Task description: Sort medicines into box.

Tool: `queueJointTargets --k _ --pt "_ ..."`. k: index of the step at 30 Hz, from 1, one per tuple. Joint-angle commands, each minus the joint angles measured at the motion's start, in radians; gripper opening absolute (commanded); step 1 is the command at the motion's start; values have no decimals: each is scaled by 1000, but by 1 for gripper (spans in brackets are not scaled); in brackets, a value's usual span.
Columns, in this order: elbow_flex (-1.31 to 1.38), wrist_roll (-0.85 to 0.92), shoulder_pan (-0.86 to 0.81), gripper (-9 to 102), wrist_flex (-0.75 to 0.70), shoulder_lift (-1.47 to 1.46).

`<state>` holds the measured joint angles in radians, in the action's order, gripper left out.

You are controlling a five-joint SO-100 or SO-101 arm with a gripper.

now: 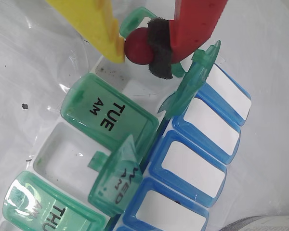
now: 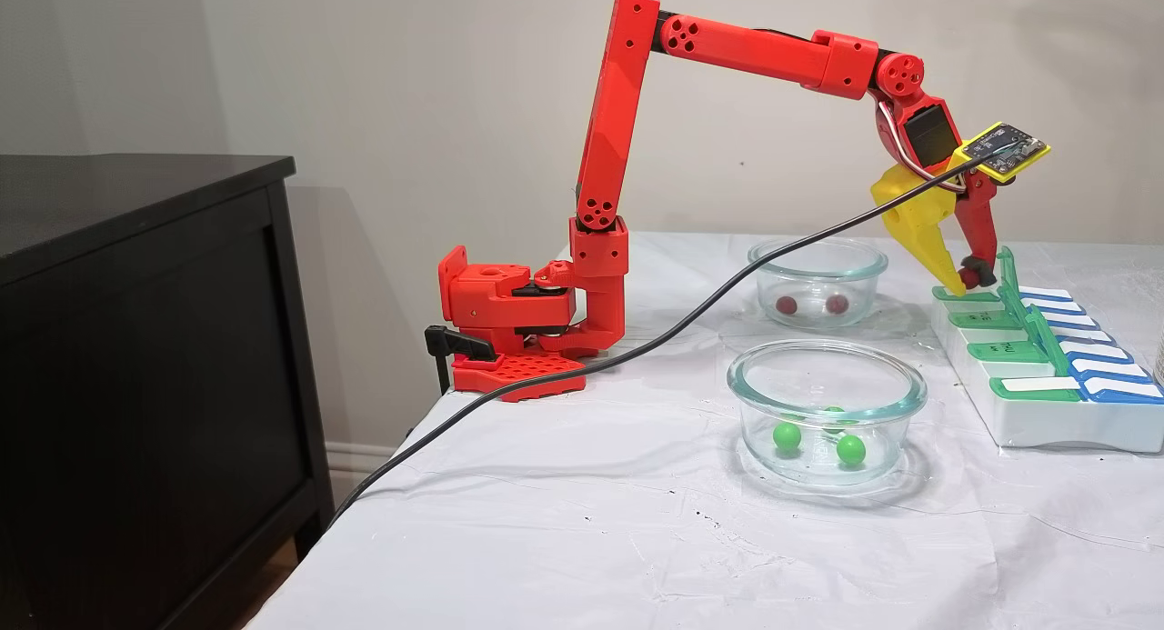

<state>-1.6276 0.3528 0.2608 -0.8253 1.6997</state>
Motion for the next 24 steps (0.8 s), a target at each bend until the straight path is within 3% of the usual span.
queueJointTargets --k 1,9,14,17,22,24 --pt "43 8 21 12 -8 29" --pt "43 12 28 19 -28 38" --pt "58 34 32 14 -64 60" --pt "101 64 52 0 -179 95" --pt "296 28 81 0 -495 83" --pt "314 41 103 0 -549 104"
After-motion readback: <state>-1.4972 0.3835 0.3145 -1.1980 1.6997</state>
